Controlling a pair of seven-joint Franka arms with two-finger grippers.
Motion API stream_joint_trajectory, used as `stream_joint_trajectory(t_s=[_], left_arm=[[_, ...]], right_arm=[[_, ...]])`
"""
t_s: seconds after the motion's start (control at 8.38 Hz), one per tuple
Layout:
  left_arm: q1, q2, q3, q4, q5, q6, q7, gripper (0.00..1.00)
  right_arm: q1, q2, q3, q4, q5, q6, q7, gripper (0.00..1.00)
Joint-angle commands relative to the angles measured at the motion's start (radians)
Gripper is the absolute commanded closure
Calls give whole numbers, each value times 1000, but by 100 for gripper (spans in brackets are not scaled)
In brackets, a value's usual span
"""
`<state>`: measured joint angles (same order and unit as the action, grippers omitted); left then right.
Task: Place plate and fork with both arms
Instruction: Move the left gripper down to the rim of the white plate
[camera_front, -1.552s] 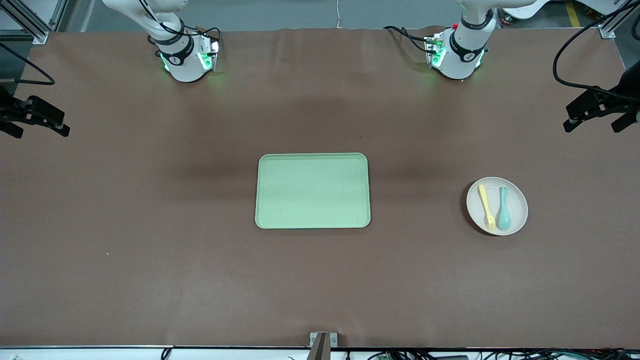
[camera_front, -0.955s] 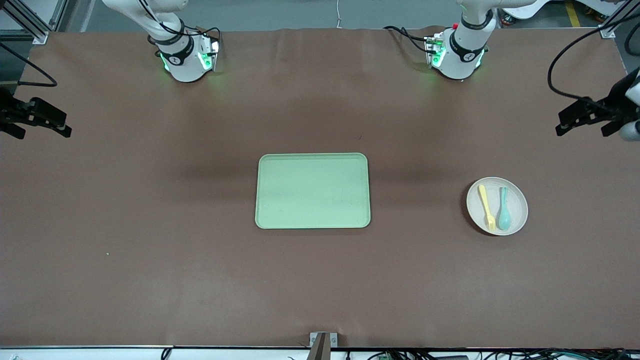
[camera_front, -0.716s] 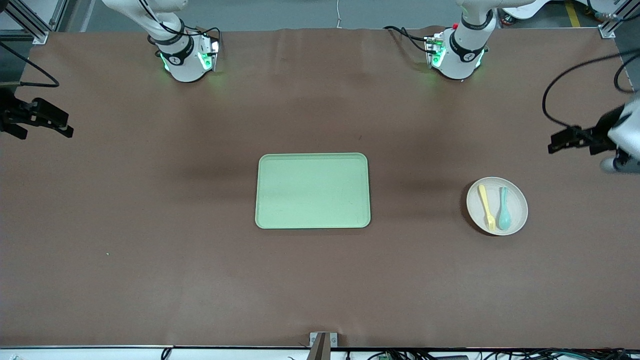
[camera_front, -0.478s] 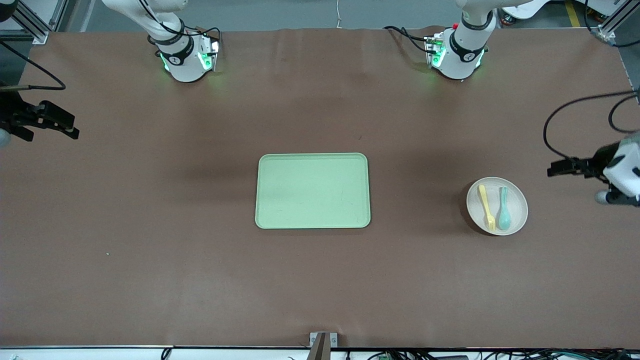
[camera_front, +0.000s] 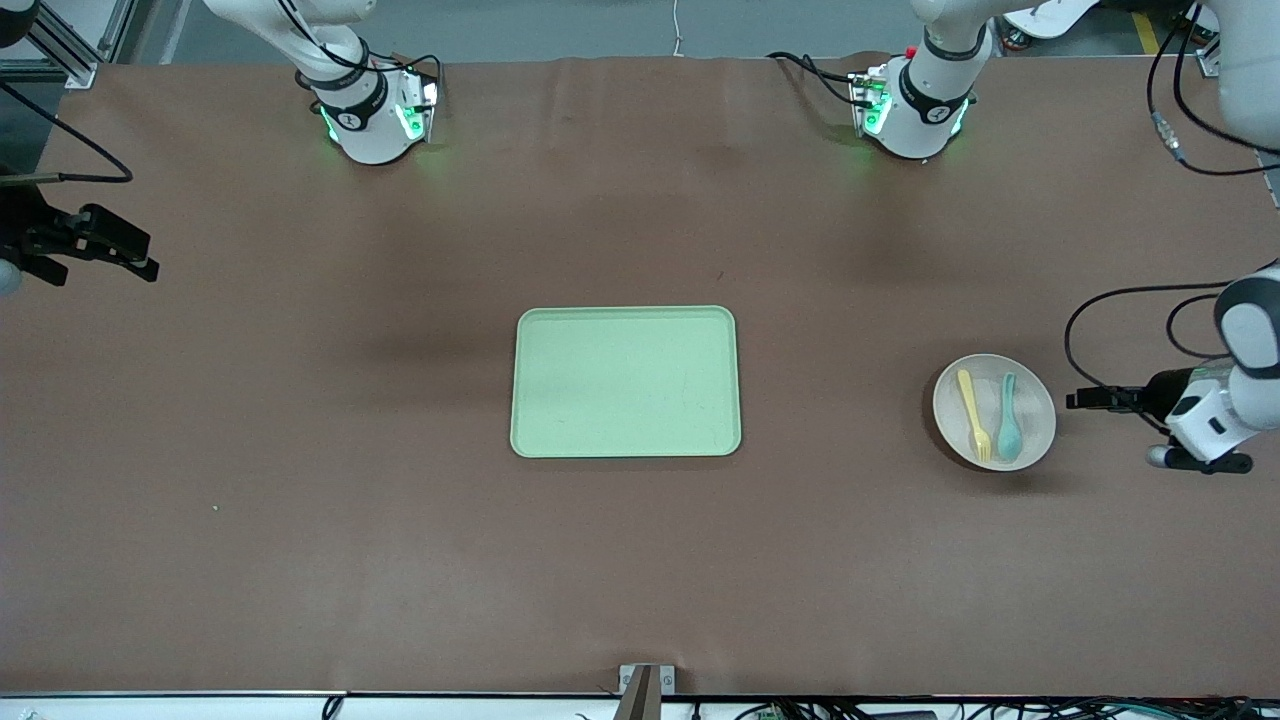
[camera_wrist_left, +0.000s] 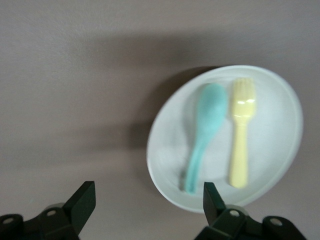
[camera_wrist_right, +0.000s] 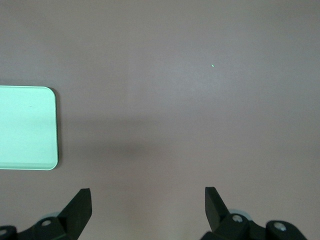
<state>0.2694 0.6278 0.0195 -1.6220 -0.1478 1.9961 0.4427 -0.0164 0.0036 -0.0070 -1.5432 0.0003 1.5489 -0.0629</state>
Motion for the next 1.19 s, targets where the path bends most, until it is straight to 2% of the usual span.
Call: stream_joint_trajectory(t_s=[0.0, 0.36, 0.6, 1.07], left_arm=[[16, 76, -7, 31, -38, 47, 65, 28], [11, 98, -9, 30, -53, 53, 67, 47], [10, 98, -10, 30, -55, 53, 67, 65], [5, 98, -21, 30, -85, 53, 67, 91]], right_arm=[[4, -13, 1, -18, -13, 11, 18, 0], [4, -11, 1, -18, -13, 13, 18, 0], [6, -11, 1, -18, -13, 13, 18, 0], [7, -11, 1, -18, -14, 13, 18, 0]])
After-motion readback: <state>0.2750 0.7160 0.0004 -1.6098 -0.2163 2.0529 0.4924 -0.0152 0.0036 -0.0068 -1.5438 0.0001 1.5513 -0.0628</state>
